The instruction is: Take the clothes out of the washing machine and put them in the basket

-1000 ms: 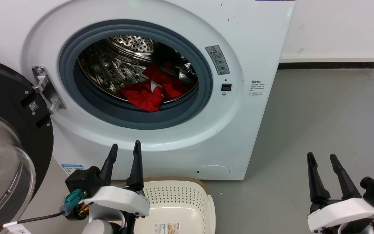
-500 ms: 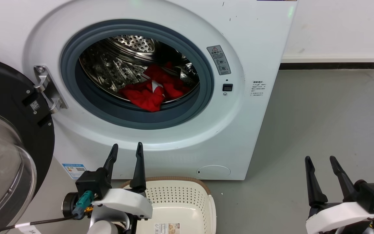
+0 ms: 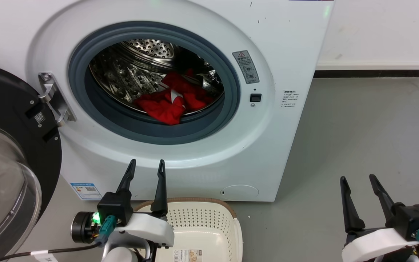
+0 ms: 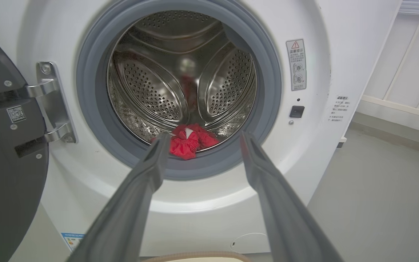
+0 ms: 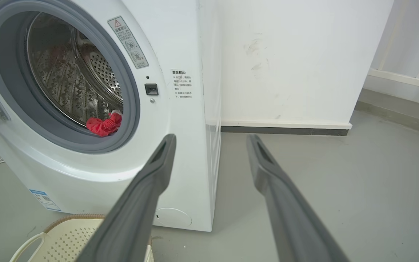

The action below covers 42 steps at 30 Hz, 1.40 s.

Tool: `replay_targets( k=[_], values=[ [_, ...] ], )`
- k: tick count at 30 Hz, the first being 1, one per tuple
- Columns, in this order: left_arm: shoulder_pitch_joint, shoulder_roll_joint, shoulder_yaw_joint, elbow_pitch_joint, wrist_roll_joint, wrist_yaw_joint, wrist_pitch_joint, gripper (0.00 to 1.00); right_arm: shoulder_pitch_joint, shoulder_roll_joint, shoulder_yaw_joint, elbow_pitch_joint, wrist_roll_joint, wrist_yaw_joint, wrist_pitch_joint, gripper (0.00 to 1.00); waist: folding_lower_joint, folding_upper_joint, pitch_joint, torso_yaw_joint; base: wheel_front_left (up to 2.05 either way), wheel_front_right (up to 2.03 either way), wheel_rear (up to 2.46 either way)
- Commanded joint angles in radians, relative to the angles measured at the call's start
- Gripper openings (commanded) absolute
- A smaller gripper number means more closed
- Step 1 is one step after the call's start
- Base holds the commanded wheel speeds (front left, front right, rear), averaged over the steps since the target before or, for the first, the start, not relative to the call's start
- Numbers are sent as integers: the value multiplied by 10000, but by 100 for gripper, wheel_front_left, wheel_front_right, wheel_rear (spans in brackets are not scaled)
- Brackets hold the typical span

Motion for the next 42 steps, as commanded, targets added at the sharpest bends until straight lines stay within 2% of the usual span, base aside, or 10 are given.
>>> replay_targets(
  k=[1, 9, 27, 35, 42],
  values=[
    [-67, 8, -10, 29, 216, 62, -64, 100, 77, 21, 22, -83, -144, -3, -83, 100, 0, 0, -7, 5, 0, 0, 0],
    [33, 8, -47, 55, 699, 180, -210, 100, 124, 25, 82, -73, -647, -3, -86, 100, 0, 0, -29, 50, 0, 0, 0],
    [-107, 7, 41, 248, 613, 342, -201, 100, -100, 23, 23, -128, -546, -5, -10, 100, 0, 0, 80, 67, 0, 0, 0],
    [-862, 5, 189, 365, 776, 383, -199, 100, -502, 24, 130, -664, -561, -5, 79, 100, 0, 0, 877, -89, 0, 0, 0],
    [-2016, 4, 519, 547, 864, 314, -188, 100, -1044, 25, 183, -1366, -593, -5, 112, 100, 0, 0, 2168, -321, 0, 0, 0]
  ],
)
